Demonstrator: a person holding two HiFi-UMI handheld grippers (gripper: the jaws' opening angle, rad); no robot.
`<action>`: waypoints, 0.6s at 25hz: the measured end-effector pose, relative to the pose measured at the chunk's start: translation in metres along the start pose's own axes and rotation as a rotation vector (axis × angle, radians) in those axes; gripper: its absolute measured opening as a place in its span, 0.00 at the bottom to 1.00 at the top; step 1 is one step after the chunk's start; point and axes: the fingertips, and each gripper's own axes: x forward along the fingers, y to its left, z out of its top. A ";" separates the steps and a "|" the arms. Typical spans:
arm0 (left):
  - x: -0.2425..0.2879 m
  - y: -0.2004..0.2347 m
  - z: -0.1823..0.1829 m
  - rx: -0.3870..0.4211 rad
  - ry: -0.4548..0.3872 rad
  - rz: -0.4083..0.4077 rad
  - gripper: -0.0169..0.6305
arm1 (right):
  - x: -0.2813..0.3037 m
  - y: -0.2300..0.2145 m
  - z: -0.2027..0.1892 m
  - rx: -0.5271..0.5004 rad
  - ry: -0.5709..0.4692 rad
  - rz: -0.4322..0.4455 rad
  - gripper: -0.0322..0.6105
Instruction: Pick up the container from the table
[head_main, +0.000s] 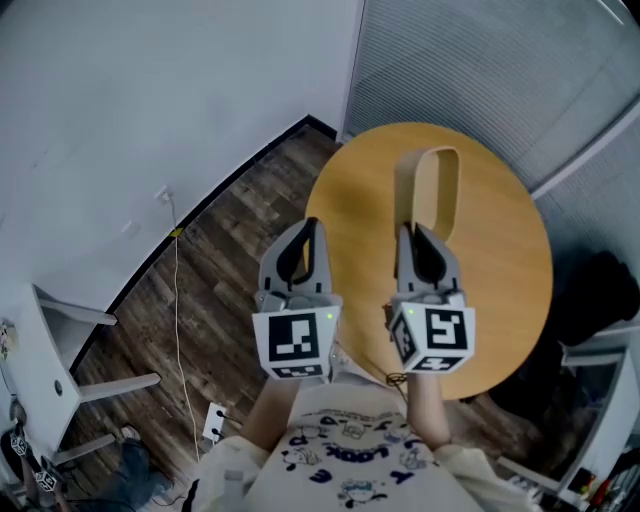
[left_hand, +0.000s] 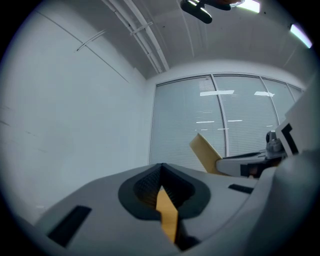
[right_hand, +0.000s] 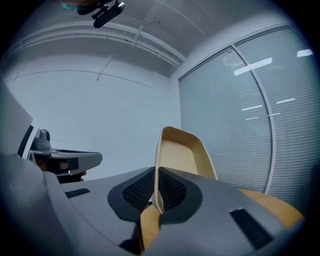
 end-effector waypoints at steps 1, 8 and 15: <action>-0.001 -0.002 0.002 -0.004 -0.004 0.001 0.03 | -0.001 -0.001 0.000 0.001 0.002 0.001 0.08; -0.003 -0.016 0.010 -0.001 -0.020 0.005 0.03 | -0.006 -0.012 0.005 0.012 -0.040 0.015 0.08; -0.006 -0.016 0.013 0.017 -0.016 0.011 0.03 | -0.009 -0.011 0.002 0.009 -0.013 0.022 0.08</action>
